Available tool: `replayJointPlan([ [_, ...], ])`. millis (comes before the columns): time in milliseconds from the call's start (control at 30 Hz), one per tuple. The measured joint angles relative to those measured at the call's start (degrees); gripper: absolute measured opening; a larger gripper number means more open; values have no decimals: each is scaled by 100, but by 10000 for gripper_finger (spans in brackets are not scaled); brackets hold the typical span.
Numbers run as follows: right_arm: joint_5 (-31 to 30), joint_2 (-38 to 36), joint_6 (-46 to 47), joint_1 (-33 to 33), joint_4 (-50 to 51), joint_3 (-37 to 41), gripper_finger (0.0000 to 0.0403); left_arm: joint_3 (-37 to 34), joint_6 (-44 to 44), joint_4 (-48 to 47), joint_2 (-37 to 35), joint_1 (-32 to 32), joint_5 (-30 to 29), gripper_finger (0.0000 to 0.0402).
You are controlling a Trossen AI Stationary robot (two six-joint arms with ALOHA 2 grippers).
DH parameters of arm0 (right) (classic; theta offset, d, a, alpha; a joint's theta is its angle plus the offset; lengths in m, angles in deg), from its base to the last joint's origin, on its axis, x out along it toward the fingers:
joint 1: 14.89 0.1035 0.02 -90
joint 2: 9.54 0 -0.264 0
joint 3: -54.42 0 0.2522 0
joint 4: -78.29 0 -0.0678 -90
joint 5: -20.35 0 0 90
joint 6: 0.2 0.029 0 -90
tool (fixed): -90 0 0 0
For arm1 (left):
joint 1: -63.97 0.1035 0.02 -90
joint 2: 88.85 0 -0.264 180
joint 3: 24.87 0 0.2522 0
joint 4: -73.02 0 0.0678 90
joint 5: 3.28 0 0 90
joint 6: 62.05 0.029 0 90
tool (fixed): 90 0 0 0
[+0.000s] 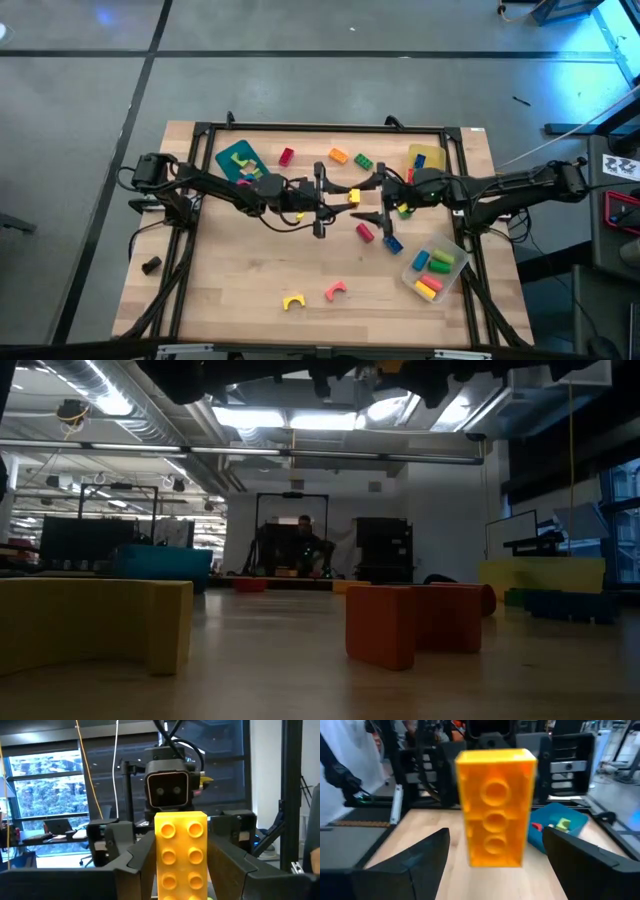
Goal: Sort blocks by size
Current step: Put the yellow game piece into the yellow bin
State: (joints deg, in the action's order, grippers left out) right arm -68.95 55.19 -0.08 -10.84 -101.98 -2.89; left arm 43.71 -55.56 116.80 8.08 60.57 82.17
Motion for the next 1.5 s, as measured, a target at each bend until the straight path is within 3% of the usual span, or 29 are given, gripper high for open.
replayJointPlan([
  [200,-7,0,-55,0,48,0,286,0,-1,-41,0,-2,1,135],
  [500,-7,-2,-68,2,51,0,138,0,-7,-40,0,0,-10,135],
  [633,-7,-2,-53,2,80,0,138,2,-151,-150,0,0,-12,142],
  [833,-300,-3,-74,7,236,2,138,4,-727,-635,0,2,-87,194],
  [1133,-1502,-44,-439,9,1189,-4,148,2,-761,-1095,0,125,-167,240],
  [1500,-4084,-61,-600,-164,3655,-4,148,2,-1103,-2041,0,497,-207,241],
])
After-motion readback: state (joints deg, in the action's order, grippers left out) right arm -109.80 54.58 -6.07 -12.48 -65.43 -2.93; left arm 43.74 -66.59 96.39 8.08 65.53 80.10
